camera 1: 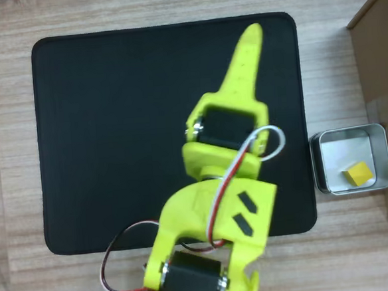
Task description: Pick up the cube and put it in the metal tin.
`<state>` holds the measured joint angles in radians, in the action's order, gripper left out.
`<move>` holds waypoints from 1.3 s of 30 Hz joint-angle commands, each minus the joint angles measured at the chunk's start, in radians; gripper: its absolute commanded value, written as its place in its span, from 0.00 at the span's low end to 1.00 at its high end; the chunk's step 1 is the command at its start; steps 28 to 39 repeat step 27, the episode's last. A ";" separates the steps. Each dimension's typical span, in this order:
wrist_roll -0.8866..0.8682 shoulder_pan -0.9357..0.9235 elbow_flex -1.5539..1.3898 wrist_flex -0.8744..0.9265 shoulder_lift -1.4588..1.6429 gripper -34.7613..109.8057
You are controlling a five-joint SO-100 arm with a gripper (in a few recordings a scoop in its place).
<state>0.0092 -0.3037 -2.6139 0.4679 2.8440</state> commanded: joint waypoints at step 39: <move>0.020 0.301 -0.486 0.353 0.518 0.24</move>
